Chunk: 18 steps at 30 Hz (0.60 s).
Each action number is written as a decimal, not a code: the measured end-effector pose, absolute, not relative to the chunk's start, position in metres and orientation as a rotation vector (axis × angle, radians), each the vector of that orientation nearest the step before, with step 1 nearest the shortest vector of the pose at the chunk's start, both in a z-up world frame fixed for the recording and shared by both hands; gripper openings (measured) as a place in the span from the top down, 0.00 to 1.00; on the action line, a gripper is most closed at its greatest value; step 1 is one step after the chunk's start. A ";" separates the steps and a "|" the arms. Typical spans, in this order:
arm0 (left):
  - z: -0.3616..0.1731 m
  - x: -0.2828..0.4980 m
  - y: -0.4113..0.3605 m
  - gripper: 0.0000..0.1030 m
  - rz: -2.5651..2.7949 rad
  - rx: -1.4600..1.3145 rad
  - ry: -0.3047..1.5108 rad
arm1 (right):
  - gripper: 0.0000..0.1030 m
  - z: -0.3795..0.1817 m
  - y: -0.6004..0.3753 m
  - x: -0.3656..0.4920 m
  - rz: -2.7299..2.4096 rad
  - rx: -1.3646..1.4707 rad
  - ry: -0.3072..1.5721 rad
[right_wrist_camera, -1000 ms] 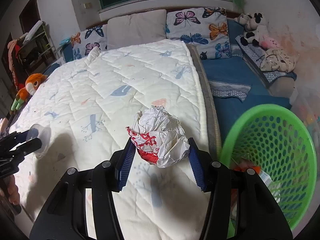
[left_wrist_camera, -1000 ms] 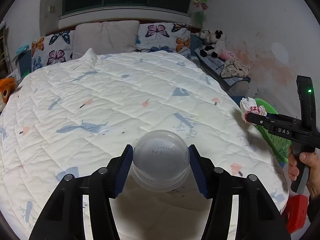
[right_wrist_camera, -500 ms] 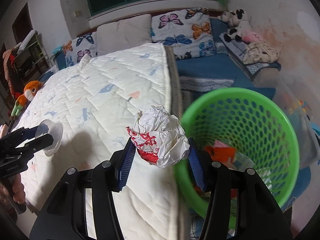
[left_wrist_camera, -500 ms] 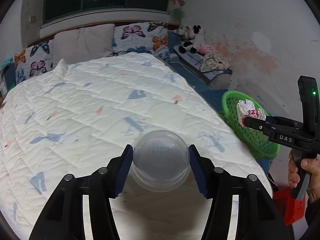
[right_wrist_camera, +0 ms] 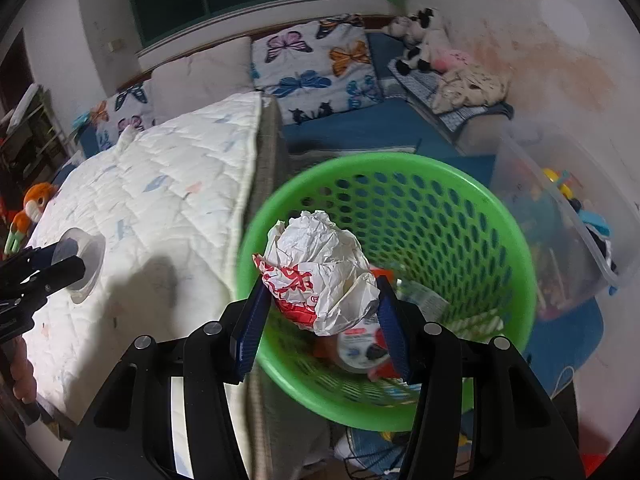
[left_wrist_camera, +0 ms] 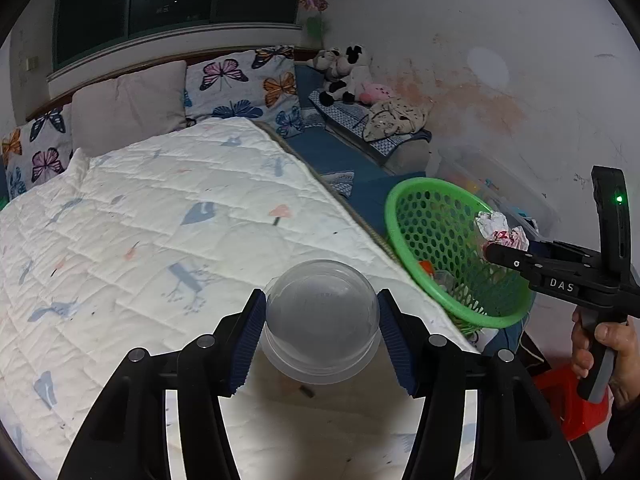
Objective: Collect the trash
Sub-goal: 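Carry the bag into the green wastebasket and release it with the right gripper while the left carries the cup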
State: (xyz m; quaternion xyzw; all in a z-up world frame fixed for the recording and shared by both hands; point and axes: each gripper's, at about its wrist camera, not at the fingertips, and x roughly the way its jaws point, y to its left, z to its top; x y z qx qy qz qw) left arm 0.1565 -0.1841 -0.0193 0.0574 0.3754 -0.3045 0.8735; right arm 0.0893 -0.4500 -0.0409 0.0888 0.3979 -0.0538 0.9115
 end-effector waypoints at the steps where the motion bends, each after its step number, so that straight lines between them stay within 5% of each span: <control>1: -0.019 0.157 -0.188 0.46 -0.641 0.120 0.785 | 0.48 -0.042 -0.453 0.088 -0.118 0.188 0.821; 12: -0.015 0.156 -0.234 0.46 -0.699 0.153 0.783 | 0.46 -0.055 -0.493 0.076 -0.187 0.243 0.837; 18: -0.012 0.156 -0.256 0.46 -0.726 0.166 0.777 | 0.36 -0.057 -0.503 0.071 -0.207 0.266 0.835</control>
